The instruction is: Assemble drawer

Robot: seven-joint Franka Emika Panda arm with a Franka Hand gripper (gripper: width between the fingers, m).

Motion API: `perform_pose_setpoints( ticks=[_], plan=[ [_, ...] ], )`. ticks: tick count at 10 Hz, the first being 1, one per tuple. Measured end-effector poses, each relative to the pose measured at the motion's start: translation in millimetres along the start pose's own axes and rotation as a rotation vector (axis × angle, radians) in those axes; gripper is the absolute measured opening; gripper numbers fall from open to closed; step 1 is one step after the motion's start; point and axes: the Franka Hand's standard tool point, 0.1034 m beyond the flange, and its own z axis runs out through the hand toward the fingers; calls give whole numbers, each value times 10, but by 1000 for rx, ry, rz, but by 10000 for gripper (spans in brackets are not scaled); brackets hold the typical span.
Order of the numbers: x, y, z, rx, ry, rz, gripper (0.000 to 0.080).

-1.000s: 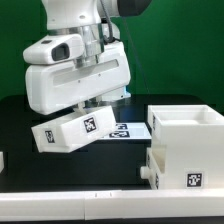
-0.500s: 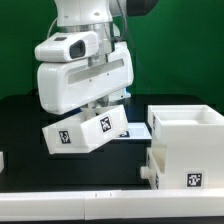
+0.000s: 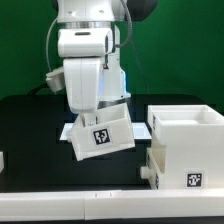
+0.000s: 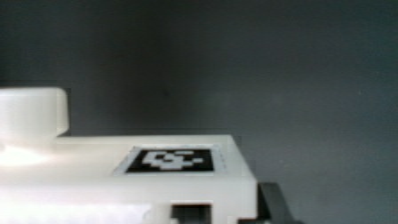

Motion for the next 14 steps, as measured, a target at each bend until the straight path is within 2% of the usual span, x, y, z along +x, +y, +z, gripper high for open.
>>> perform_pose_setpoints(
  ticks=[2, 3, 4, 6, 10, 11, 12, 13, 14],
  plan=[
    [-5, -3, 5, 1, 1, -40, 44],
    [-2, 37, 16, -28, 2, -27, 44],
    [-19, 72, 69, -70, 6, -14, 44],
    [-223, -9, 258, -45, 9, -11, 44],
    [-247, -21, 303, -44, 10, -8, 44],
    [-373, -48, 457, -47, 11, 2, 44],
    [-514, -68, 588, -35, 9, 14, 44],
    [-608, -47, 641, -30, 8, 28, 44],
    [-601, -43, 643, -28, 8, 28, 44]
  ],
)
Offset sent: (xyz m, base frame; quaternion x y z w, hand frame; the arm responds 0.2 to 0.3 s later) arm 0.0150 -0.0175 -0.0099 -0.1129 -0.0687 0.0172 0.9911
